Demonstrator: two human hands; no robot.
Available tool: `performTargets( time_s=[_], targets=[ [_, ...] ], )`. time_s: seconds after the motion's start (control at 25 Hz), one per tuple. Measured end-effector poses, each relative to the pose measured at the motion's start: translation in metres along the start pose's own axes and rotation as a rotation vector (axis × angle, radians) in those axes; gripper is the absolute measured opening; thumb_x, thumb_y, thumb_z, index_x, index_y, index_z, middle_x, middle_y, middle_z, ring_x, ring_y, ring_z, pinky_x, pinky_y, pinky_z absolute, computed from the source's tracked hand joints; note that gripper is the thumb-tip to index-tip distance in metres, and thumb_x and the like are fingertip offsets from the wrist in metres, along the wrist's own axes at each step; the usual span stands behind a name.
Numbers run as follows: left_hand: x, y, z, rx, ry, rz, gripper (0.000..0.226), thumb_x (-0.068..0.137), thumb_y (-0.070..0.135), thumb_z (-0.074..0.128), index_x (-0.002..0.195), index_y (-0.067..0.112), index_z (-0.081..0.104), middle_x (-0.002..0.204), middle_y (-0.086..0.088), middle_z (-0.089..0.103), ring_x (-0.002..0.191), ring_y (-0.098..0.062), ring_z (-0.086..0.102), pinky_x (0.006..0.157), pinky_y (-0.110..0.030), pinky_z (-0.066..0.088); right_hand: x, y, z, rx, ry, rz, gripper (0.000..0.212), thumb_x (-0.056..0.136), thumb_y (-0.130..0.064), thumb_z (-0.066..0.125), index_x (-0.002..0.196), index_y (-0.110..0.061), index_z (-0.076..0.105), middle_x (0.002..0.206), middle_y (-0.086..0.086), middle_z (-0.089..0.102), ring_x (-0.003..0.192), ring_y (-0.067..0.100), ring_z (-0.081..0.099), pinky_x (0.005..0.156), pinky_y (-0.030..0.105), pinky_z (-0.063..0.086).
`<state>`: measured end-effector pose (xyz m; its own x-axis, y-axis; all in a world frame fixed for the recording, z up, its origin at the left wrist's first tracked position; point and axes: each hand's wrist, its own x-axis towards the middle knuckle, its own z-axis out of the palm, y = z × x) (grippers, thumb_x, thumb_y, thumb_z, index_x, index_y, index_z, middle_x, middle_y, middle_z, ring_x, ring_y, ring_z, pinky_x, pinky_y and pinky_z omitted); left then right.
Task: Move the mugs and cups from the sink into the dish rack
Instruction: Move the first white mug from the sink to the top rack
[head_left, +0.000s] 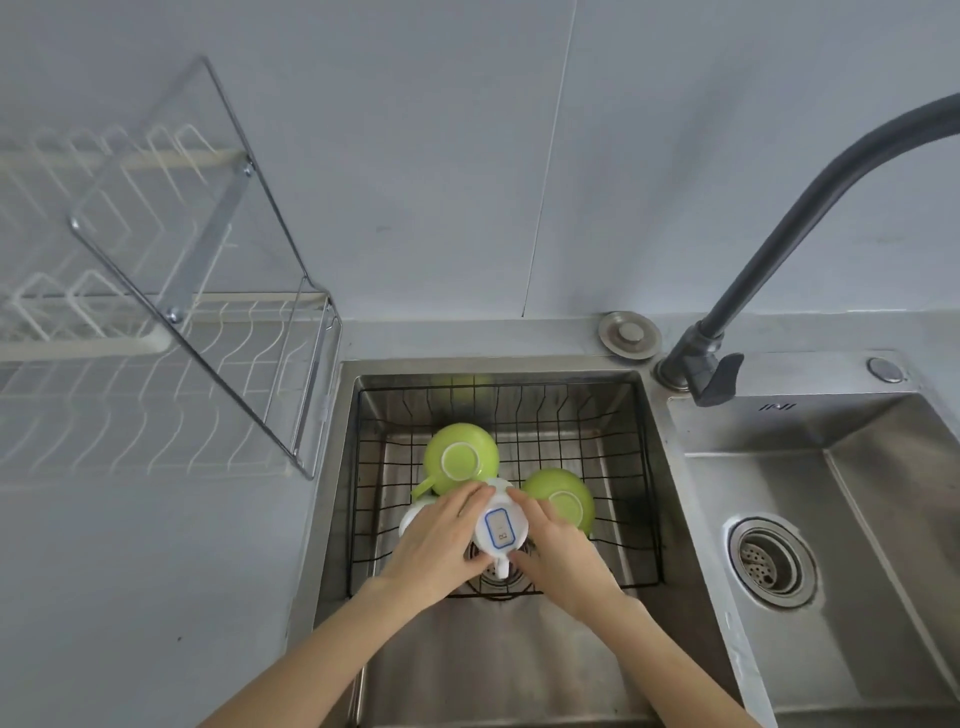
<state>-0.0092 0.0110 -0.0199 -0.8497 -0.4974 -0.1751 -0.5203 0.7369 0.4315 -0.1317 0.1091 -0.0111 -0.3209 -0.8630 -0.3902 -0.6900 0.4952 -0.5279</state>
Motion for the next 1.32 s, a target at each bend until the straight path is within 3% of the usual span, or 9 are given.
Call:
performTargets(
  time_s=[0.12, 0.32, 0.48, 0.64, 0.76, 0.88, 1.08, 1.2, 1.32],
  targets=[
    [-0.020, 0.012, -0.019, -0.036, 0.092, 0.082, 0.065, 0.081, 0.032, 0.061, 0.137, 0.013, 0.034, 0.144, -0.001, 0.039, 0.130, -0.018, 0.043, 0.100, -0.029, 0.042, -0.023, -0.014, -0.017, 0.005, 0.057, -0.076, 0.063, 0.088, -0.023, 0.055, 0.143, -0.025, 0.023, 0.135, 0.003, 0.046, 0.112, 0.028, 0.054, 0.075, 0.032, 0.044],
    [-0.060, 0.027, -0.050, -0.149, 0.215, 0.098, 0.068, 0.079, 0.035, 0.066, 0.136, 0.021, 0.032, 0.142, 0.009, 0.037, 0.126, -0.007, 0.040, 0.091, -0.016, 0.037, -0.057, -0.030, -0.035, -0.056, 0.105, -0.251, 0.070, 0.085, -0.019, 0.058, 0.144, -0.027, 0.021, 0.134, 0.002, 0.044, 0.112, 0.023, 0.053, 0.085, 0.041, 0.052],
    [-0.088, 0.031, -0.062, -0.268, 0.260, 0.113, 0.066, 0.074, 0.032, 0.071, 0.131, 0.025, 0.038, 0.130, 0.014, 0.044, 0.115, -0.002, 0.046, 0.087, -0.004, 0.035, -0.075, -0.043, -0.046, -0.153, 0.153, -0.406, 0.067, 0.085, -0.023, 0.061, 0.143, -0.027, 0.026, 0.138, -0.003, 0.040, 0.121, 0.018, 0.045, 0.085, 0.039, 0.053],
    [-0.110, 0.025, -0.067, -0.338, 0.288, 0.090, 0.071, 0.072, 0.041, 0.068, 0.133, 0.034, 0.033, 0.130, 0.021, 0.040, 0.117, 0.003, 0.044, 0.098, -0.015, 0.043, -0.089, -0.062, -0.050, -0.121, 0.178, -0.499, 0.069, 0.083, -0.028, 0.065, 0.141, -0.024, 0.029, 0.138, -0.003, 0.041, 0.122, 0.015, 0.043, 0.091, 0.032, 0.050],
    [-0.126, 0.016, -0.082, -0.378, 0.277, 0.078, 0.077, 0.069, 0.047, 0.065, 0.131, 0.051, 0.020, 0.128, 0.030, 0.038, 0.116, 0.011, 0.042, 0.097, -0.007, 0.039, -0.094, -0.082, -0.049, -0.073, 0.176, -0.524, 0.070, 0.081, -0.029, 0.067, 0.141, -0.023, 0.030, 0.137, -0.004, 0.041, 0.120, 0.012, 0.044, 0.096, 0.030, 0.048],
    [-0.143, -0.001, -0.101, -0.387, 0.281, 0.061, 0.079, 0.064, 0.054, 0.058, 0.135, 0.042, 0.025, 0.131, 0.024, 0.043, 0.117, 0.003, 0.046, 0.101, -0.020, 0.042, -0.095, -0.109, -0.041, -0.017, 0.199, -0.540, 0.071, 0.080, -0.029, 0.067, 0.140, -0.023, 0.030, 0.132, -0.004, 0.042, 0.119, 0.010, 0.045, 0.097, 0.031, 0.048],
    [-0.177, -0.036, -0.137, -0.468, 0.337, 0.091, 0.059, 0.063, 0.048, 0.066, 0.114, 0.053, 0.036, 0.122, 0.019, 0.055, 0.112, 0.000, 0.050, 0.097, -0.021, 0.042, -0.102, -0.165, -0.021, 0.031, 0.248, -0.571, 0.072, 0.079, -0.027, 0.066, 0.141, -0.019, 0.030, 0.120, -0.012, 0.038, 0.107, 0.003, 0.043, 0.086, -0.001, 0.034],
    [-0.197, -0.056, -0.158, -0.513, 0.369, 0.128, 0.060, 0.063, 0.045, 0.066, 0.117, 0.046, 0.041, 0.121, 0.019, 0.056, 0.114, -0.008, 0.051, 0.101, -0.027, 0.042, -0.107, -0.201, -0.015, -0.055, 0.318, -0.635, 0.078, 0.074, -0.044, 0.052, 0.143, -0.019, 0.027, 0.128, -0.005, 0.043, 0.110, 0.003, 0.042, 0.089, 0.011, 0.040],
    [-0.216, -0.075, -0.177, -0.536, 0.380, 0.188, 0.058, 0.063, 0.045, 0.066, 0.116, 0.048, 0.042, 0.122, 0.021, 0.054, 0.116, -0.006, 0.051, 0.102, -0.025, 0.041, -0.116, -0.236, -0.013, -0.178, 0.385, -0.676, 0.076, 0.074, -0.048, 0.051, 0.142, -0.022, 0.028, 0.134, -0.004, 0.043, 0.113, 0.003, 0.044, 0.089, 0.027, 0.051]
  ],
)
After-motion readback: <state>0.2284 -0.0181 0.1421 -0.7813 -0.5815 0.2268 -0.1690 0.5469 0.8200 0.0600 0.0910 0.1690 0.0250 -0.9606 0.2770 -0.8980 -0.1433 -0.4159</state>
